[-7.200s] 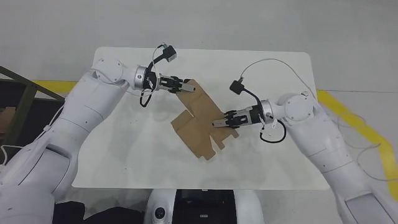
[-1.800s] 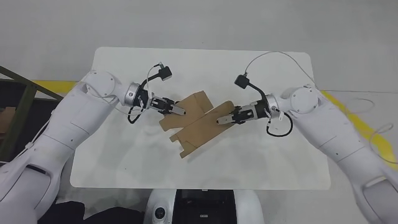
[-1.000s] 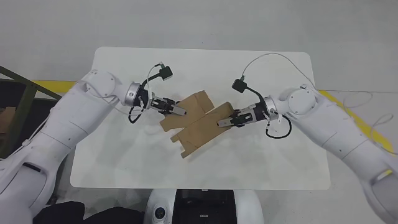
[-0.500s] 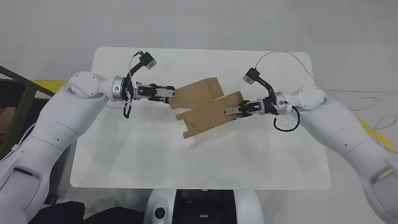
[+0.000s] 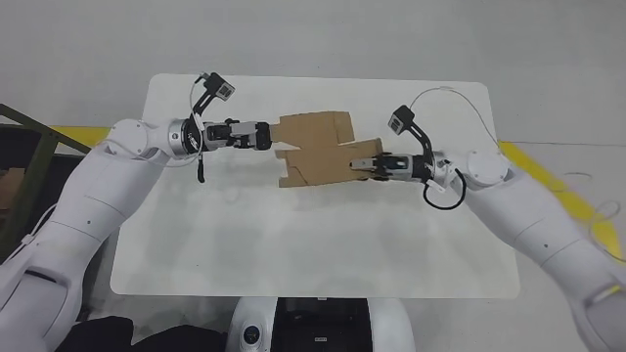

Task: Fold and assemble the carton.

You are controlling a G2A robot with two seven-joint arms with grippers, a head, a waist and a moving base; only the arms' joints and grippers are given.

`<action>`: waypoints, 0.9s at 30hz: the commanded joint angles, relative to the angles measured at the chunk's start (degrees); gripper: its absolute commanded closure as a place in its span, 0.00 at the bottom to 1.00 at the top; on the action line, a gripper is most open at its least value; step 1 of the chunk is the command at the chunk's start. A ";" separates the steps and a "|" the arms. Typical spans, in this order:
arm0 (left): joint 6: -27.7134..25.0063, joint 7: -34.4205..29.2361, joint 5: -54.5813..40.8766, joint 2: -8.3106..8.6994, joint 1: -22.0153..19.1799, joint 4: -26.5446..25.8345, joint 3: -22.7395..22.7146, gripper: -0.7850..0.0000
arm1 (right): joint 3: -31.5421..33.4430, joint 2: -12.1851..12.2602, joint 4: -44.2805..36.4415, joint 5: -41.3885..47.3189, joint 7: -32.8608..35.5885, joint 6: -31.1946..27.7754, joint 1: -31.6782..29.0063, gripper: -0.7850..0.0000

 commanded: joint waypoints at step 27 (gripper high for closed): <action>1.79 -1.78 2.77 -3.25 -0.05 -0.78 -2.09 0.00 | 11.60 3.23 -13.67 -15.97 -10.47 6.63 -12.59 1.00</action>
